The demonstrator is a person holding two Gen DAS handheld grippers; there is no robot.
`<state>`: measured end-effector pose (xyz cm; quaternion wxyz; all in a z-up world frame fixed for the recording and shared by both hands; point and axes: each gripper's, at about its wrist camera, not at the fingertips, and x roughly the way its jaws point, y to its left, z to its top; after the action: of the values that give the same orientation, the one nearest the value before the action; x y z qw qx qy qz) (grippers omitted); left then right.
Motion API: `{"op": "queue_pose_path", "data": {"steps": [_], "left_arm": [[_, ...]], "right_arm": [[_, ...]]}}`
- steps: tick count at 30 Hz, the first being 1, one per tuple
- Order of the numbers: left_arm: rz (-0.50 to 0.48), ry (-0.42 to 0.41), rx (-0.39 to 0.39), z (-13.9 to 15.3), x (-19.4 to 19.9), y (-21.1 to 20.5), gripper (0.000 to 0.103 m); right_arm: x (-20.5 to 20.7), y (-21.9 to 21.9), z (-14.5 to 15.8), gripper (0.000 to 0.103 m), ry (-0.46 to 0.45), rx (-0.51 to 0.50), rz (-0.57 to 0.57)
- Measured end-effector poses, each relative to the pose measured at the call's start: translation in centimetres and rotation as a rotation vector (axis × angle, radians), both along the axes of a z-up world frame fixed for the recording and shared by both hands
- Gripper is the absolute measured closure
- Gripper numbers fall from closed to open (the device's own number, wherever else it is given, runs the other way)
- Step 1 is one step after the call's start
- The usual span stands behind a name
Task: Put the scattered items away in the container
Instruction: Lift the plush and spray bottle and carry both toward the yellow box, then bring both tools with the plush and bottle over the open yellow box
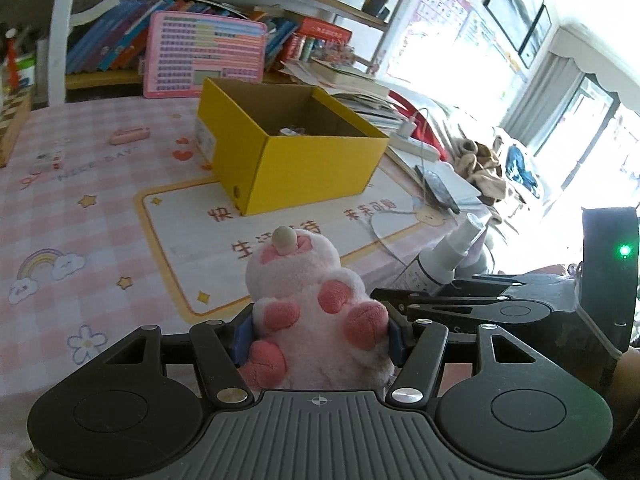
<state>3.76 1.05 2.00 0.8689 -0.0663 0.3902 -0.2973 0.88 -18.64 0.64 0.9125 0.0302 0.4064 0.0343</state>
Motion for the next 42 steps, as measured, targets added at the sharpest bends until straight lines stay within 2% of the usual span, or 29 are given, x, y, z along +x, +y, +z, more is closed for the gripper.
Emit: {"op": "queue_pose_path", "data": {"steps": [19, 42], "left_arm": [[-0.084, -0.003, 0.003, -0.3, 1.8, -3.4, 0.041], [-0.101, -0.04, 0.0, -0.1, 5.9, -5.8, 0.042]], "right_arm": [[0.5, -2.7, -0.2, 0.073, 0.006, -0.008, -0.069], [5.1, -5.3, 0.2, 0.073, -0.007, -0.023, -0.079]]}}
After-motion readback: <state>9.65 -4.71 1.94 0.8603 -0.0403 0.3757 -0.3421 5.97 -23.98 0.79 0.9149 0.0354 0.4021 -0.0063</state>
